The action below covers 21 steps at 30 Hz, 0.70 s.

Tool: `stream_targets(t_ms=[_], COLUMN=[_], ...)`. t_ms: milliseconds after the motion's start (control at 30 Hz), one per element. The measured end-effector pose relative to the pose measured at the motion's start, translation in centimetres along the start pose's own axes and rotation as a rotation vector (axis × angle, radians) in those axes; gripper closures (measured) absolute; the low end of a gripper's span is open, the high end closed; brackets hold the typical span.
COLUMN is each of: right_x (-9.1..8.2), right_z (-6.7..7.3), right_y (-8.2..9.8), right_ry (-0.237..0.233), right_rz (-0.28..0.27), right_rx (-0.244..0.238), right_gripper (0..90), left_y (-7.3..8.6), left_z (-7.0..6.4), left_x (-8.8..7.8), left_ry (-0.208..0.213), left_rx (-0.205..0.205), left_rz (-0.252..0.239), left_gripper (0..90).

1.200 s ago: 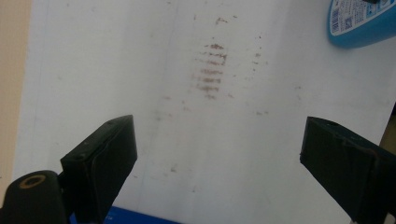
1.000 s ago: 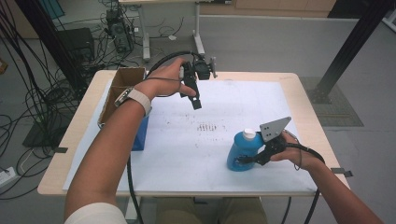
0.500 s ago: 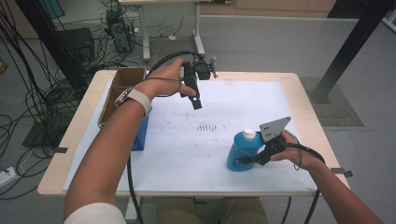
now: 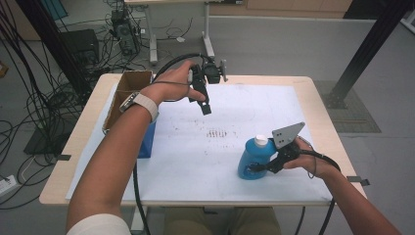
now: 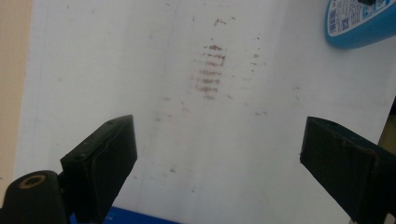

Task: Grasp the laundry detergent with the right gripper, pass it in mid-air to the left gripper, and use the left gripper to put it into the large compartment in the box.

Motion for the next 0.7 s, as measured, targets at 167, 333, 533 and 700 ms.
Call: stream_targets(t_ms=[167, 333, 533, 700], right_x=[0.0, 0.0, 0.0, 0.01], right_z=[-0.01, -0.03, -0.03, -0.03], right_y=[0.0, 0.0, 0.0, -0.01], right_ry=[-0.001, -0.002, -0.003, -0.003], right_rz=[0.0, -0.001, -0.001, -0.001], right_rx=[-0.001, -0.001, 0.0, 0.001], right_gripper=[43.0, 43.0, 43.0, 42.9], left_y=[-0.02, 0.02, 0.0, 0.0], left_z=[0.0, 0.0, -0.03, -0.06], left_x=[-0.02, -0.04, -0.07, -0.05], left_ry=[0.0, -0.001, -0.002, -0.001], left_rx=[0.0, -0.001, -0.002, -0.002], left_rz=[-0.001, 0.001, -0.001, 0.0], left_gripper=[11.3, 11.3, 11.3, 11.2])
Point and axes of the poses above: each handheld gripper's, and its own axes: x roughly forward along the jaws, y roughly out of its underside, z roughly to its left, the point moved 9 cm from there along x, roughly forward along the jaws, and after that the axes turned 14 degrees about x, right-handed, at the moved point
